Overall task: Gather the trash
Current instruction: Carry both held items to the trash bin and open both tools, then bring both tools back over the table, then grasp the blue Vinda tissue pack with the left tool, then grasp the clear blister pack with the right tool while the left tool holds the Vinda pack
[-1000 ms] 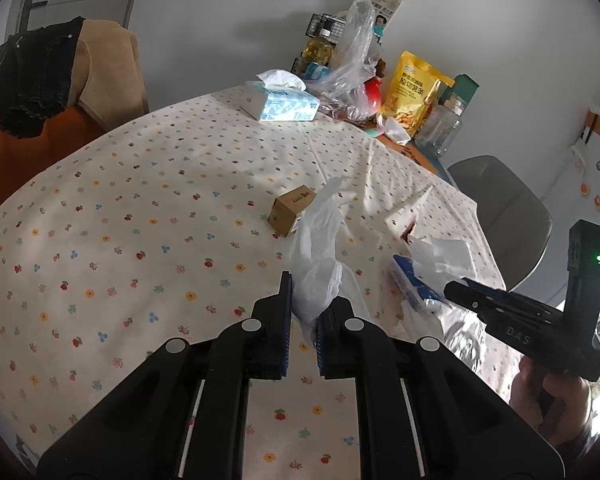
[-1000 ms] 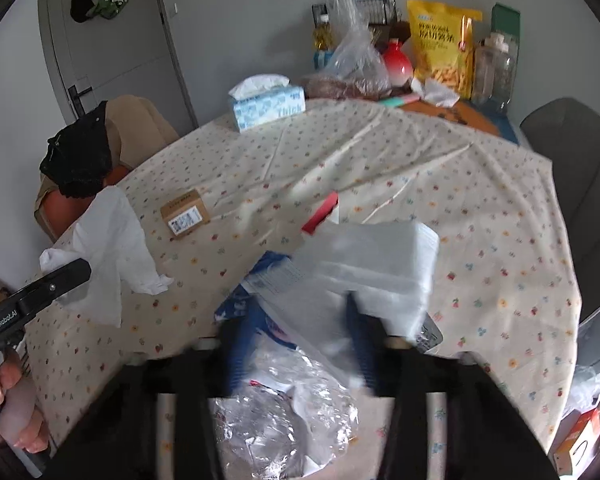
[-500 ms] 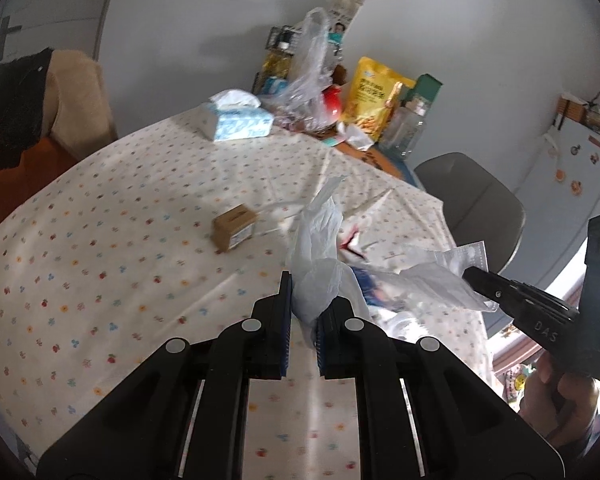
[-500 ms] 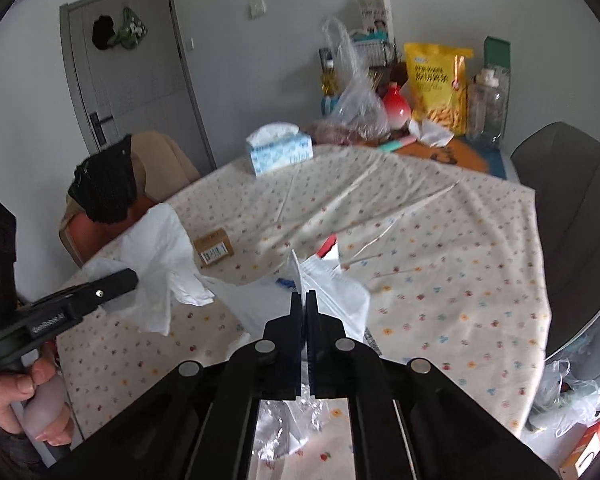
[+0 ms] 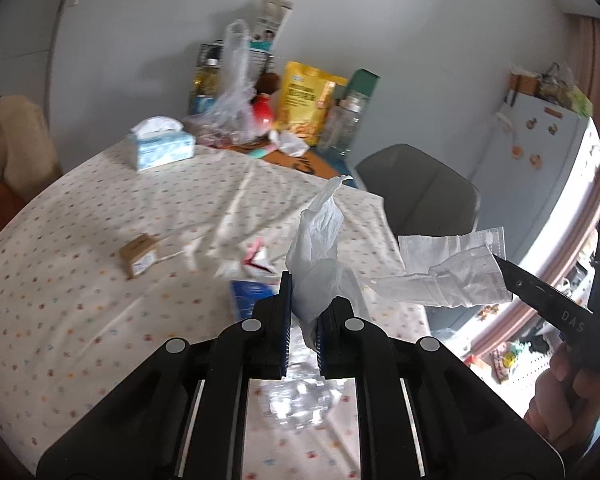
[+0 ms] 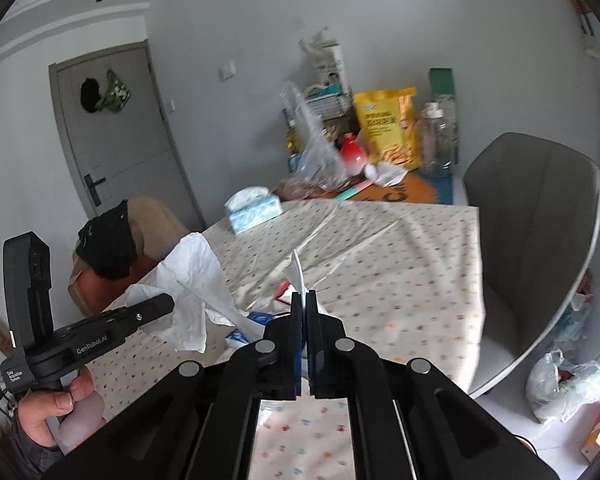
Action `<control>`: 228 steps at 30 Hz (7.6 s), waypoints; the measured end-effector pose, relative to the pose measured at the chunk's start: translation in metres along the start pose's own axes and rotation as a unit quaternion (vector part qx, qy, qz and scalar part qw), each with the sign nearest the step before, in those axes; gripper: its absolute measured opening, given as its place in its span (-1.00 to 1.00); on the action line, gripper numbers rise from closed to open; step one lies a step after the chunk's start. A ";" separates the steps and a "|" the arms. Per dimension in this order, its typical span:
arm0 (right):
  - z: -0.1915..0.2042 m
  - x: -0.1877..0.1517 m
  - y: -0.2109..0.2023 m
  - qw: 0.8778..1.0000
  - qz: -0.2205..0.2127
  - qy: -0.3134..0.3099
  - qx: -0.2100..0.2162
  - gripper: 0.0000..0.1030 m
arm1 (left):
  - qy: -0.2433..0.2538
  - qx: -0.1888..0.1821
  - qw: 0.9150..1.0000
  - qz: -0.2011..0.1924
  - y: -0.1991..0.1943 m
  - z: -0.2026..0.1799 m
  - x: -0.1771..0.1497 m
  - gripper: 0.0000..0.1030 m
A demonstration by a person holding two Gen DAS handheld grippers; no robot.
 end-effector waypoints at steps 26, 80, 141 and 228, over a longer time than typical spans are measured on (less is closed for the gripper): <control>-0.160 -0.118 -0.090 0.980 0.020 0.161 -0.113 -0.94 | 0.084 -0.071 0.990 0.083 0.078 -0.151 -0.065 -0.80; -0.321 -0.363 -0.129 0.896 0.093 0.385 -0.199 0.19 | 0.221 -0.088 0.923 0.302 0.214 -0.302 -0.271 -0.79; -0.097 -0.115 -0.065 0.973 -0.010 0.133 -0.188 0.86 | 0.031 -0.001 1.000 -0.003 0.024 -0.043 -0.031 0.89; 0.000 -0.075 0.148 0.983 0.173 0.051 0.041 -0.55 | -0.109 0.084 0.990 0.042 0.048 0.089 -0.030 -0.34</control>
Point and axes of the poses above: each gripper's, at about its wrist camera, not at the fingertips, and y roughly the way its jaws point, z to its left, x to its top, the point moved 7 cm from there along y, roughly the way its jaws point, and after that the axes turned 10 degrees about -y, right-handed, at the moved point
